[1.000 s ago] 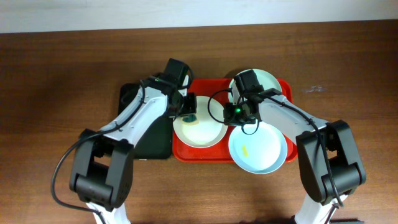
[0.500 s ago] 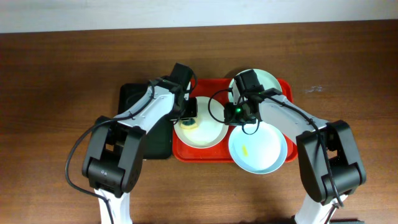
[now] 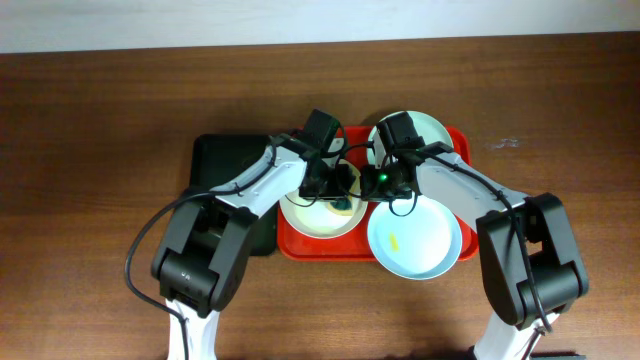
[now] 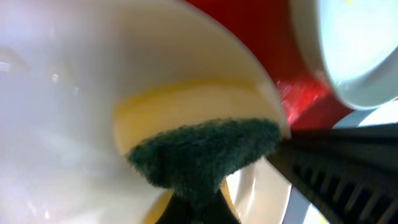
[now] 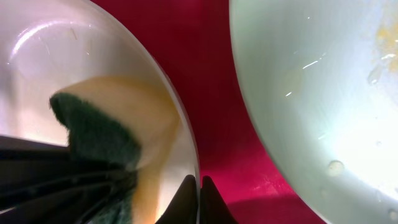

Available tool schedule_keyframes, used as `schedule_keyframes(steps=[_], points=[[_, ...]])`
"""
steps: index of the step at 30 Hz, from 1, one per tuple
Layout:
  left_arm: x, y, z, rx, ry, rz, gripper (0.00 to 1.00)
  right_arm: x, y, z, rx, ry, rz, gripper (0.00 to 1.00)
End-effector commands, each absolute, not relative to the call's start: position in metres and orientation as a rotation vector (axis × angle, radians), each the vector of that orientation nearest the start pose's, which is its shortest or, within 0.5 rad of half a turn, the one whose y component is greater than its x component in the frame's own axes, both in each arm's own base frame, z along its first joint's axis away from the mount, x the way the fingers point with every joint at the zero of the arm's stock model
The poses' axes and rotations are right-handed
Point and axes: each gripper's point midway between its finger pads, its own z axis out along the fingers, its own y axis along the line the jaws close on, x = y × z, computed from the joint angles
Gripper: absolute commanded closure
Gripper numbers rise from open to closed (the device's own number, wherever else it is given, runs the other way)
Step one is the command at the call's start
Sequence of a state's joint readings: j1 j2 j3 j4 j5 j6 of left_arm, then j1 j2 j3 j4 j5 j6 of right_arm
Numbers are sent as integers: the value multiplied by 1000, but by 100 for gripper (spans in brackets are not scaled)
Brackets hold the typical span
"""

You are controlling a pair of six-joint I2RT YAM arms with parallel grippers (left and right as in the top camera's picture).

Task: Clean dirty plates on tray and stack at the side
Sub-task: 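Keep scrubbing the white plate surface in circles with the sponge, then carry the sponge back over the black tray with left gripper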

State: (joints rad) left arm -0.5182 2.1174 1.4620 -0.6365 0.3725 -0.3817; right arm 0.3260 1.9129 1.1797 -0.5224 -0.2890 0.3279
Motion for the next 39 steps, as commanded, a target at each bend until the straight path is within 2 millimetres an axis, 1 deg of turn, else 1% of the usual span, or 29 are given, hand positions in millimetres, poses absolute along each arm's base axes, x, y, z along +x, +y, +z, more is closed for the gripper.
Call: schedule_keyframes(steps=[1, 2, 5, 6, 11, 14, 16, 17, 18, 20, 22, 24, 28, 35, 39], points=[[373, -245, 25, 281, 2967, -518, 100, 361, 188, 14, -109, 2895, 613, 96], [377, -236, 35, 273, 2957, -499, 100, 361, 188, 14, -109, 2894, 613, 96], [382, -225, 60, 250, 2918, -507, 100, 361, 188, 14, -109, 2894, 613, 96], [386, -218, 75, 229, 2889, -515, 100, 361, 188, 14, -109, 2894, 613, 96], [386, -203, 100, 187, 2857, -519, 100, 361, 188, 14, -109, 2895, 613, 96], [385, -185, 112, 134, 2859, -496, 100, 361, 188, 14, -108, 2895, 613, 96], [385, -155, 116, 52, 2876, -395, 100, 361, 188, 14, -109, 2895, 613, 96], [384, -139, 115, 9, 2893, -342, 100, 361, 188, 14, -109, 2895, 613, 96], [382, -128, 113, -7, 2910, -308, 100, 361, 188, 14, -109, 2895, 613, 96], [377, -105, 108, 12, 2952, -238, 100, 361, 188, 14, -109, 2895, 613, 96], [370, -82, 103, -16, 2995, -130, 100, 361, 188, 14, -108, 2894, 613, 96], [365, -68, 97, -43, 3014, -63, 100, 362, 188, 14, -109, 2894, 613, 96], [355, -56, 75, -59, 3045, 13, 100, 362, 189, 15, -110, 2891, 614, 96], [342, -52, 41, -60, 3058, 29, 100, 362, 188, 15, -109, 2891, 614, 96], [338, -52, 28, -60, 3056, 29, 100, 362, 189, 15, -110, 2891, 614, 96]])
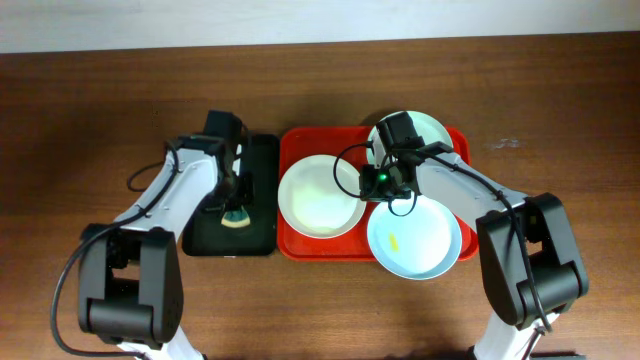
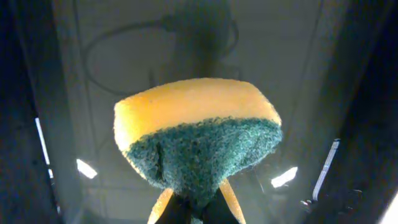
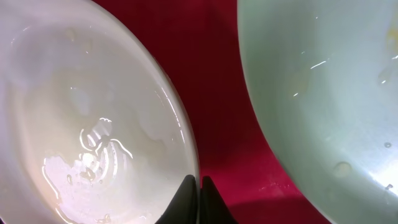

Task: Clean dirty plates on tray and stack at the side
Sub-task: 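Carry the sponge back over the black tray with left gripper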

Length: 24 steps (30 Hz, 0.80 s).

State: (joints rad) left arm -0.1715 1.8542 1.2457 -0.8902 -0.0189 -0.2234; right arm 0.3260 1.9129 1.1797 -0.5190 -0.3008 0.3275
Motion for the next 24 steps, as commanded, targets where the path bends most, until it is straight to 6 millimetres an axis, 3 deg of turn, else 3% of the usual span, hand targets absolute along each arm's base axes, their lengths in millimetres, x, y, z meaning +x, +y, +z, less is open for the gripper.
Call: schedule_keyframes(steps=[1, 12, 14, 15, 17, 21, 24], points=[[338, -52, 26, -60, 3054, 28, 100, 362, 189, 15, -110, 2891, 614, 96], [336, -24, 17, -174, 3053, 53, 100, 362, 189, 15, -109, 2891, 614, 96], [335, -25, 17, -174, 3057, 40, 91, 362, 189, 15, -109, 2890, 614, 96], [335, -26, 17, -174, 3058, 40, 76, 362, 189, 15, -109, 2890, 614, 96], [334, -25, 17, -174, 3060, 41, 61, 362, 189, 15, -110, 2890, 614, 96], [332, -25, 22, -174, 3062, 41, 61, 362, 189, 15, -110, 2891, 613, 96], [339, -25, 40, -173, 3007, 34, 59, 362, 189, 15, -110, 2891, 613, 96]])
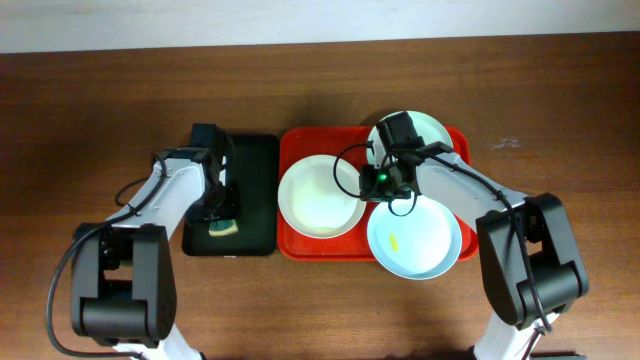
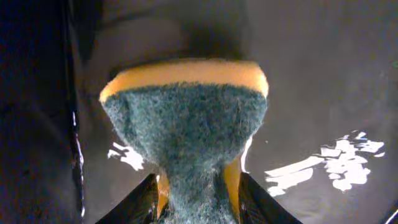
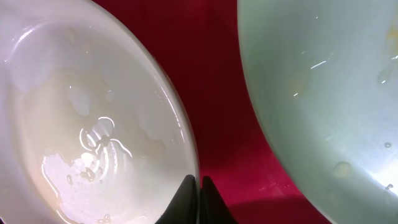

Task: Clean dirty plates on tray and stack at the side
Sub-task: 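Carry the sponge back over the black tray with left gripper, then release the sponge on the black tray and retract left arm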

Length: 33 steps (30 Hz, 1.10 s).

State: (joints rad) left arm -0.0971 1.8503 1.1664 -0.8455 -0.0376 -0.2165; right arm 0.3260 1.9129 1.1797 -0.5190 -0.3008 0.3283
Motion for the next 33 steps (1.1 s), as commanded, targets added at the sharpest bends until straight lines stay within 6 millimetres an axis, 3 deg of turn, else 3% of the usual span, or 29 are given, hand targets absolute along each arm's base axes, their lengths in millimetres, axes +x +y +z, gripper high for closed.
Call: schedule_keyframes(steps=[1, 7, 12, 13, 14, 15, 19, 23, 33], points=[[341, -25, 47, -172, 2985, 29, 58, 362, 189, 15, -110, 2891, 613, 96], [348, -19, 104, -247, 2812, -14, 49, 362, 188, 15, -109, 2891, 613, 96], [346, 5, 143, -513, 2663, -77, 44, 362, 188, 15, -109, 2890, 612, 95], [346, 8, 145, -528, 2653, -78, 28, 363, 189, 15, -110, 2887, 612, 90], [346, 14, 146, -546, 2644, -73, 5, 365, 187, 15, -109, 2882, 600, 86], [347, 18, 147, -561, 2638, -68, 1, 366, 186, 14, -108, 2878, 589, 85], [346, 51, 148, -725, 2582, -56, 1, 369, 183, 14, -102, 2873, 558, 84], [342, 72, 148, -804, 2563, -36, 1, 368, 184, 14, -103, 2873, 557, 81], [341, 75, 148, -815, 2559, -33, 1, 367, 172, 9, -84, 2892, 460, 81]])
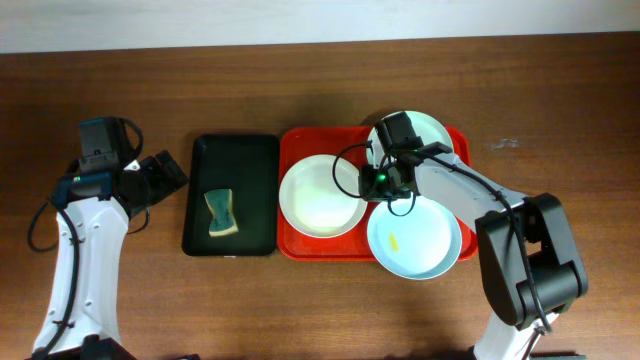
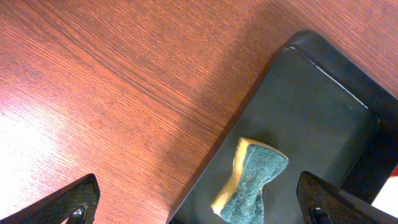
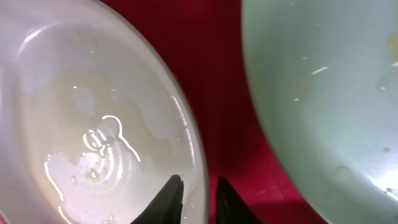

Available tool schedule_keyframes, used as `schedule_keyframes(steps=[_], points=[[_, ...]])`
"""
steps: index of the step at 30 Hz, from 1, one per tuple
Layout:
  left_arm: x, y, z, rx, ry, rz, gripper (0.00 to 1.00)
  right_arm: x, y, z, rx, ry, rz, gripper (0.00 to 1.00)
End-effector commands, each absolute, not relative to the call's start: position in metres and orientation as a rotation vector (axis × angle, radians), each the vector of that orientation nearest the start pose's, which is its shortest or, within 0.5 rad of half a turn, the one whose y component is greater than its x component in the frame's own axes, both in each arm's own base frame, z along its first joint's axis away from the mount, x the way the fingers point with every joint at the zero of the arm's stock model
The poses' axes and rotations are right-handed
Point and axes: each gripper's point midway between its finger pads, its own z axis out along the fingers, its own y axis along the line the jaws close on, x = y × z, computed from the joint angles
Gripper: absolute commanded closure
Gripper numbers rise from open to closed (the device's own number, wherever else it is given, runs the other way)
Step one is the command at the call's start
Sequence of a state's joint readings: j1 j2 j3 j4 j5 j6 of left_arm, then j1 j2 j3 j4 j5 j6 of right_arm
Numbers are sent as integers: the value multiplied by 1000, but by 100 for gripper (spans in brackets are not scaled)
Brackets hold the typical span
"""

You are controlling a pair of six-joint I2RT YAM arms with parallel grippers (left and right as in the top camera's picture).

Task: Clean dirty plates on tray and stack at the side
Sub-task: 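Release the sponge on the black tray and retract left arm, then lift the white plate by its rim with the right gripper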

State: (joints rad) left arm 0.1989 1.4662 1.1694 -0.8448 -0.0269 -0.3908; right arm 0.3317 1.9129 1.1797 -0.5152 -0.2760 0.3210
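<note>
A white plate [image 1: 320, 195] sits on the left half of the red tray [image 1: 300, 140]. My right gripper [image 1: 372, 180] is at its right rim. In the right wrist view the right gripper [image 3: 198, 194] stands slightly open, one finger on each side of the white plate's [image 3: 93, 124] rim. A yellow-and-green sponge [image 1: 218, 213] lies loose in the black tray [image 1: 230, 150]. My left gripper [image 1: 163, 176] hovers wide open over the table left of it. The left wrist view has the sponge [image 2: 252, 180] lying free ahead of the left gripper [image 2: 199, 204].
A light blue plate [image 1: 413, 238] with a yellow smear lies at the red tray's front right. A pale green plate [image 1: 425, 130] lies at its back right. The pale plate [image 3: 323, 93] next to the white one shows specks. Brown table [image 1: 100, 80] surrounds both trays.
My left gripper let go of the sponge, which now lies in the black tray, and has drawn back left and higher. The right gripper's fingers have parted a little at the white plate's rim.
At first my left gripper pressed the sponge inside the white plate while the right gripper was shut on its rim. Then the sponge was held over the black tray, then set down on it. Now it lies released, the left arm is withdrawn, and the right fingers are apart.
</note>
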Motion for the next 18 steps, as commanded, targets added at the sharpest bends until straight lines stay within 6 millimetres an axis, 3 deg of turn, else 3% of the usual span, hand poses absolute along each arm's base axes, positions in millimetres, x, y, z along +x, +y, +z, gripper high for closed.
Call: schedule_keyframes(steps=[1, 11, 18], points=[[341, 75, 148, -815, 2559, -33, 1, 367, 171, 9, -83, 2895, 453, 81], [341, 75, 148, -815, 2559, -33, 1, 365, 171, 9, -81, 2903, 456, 96], [341, 74, 148, -815, 2559, -33, 1, 369, 169, 35, -48, 2898, 554, 96]])
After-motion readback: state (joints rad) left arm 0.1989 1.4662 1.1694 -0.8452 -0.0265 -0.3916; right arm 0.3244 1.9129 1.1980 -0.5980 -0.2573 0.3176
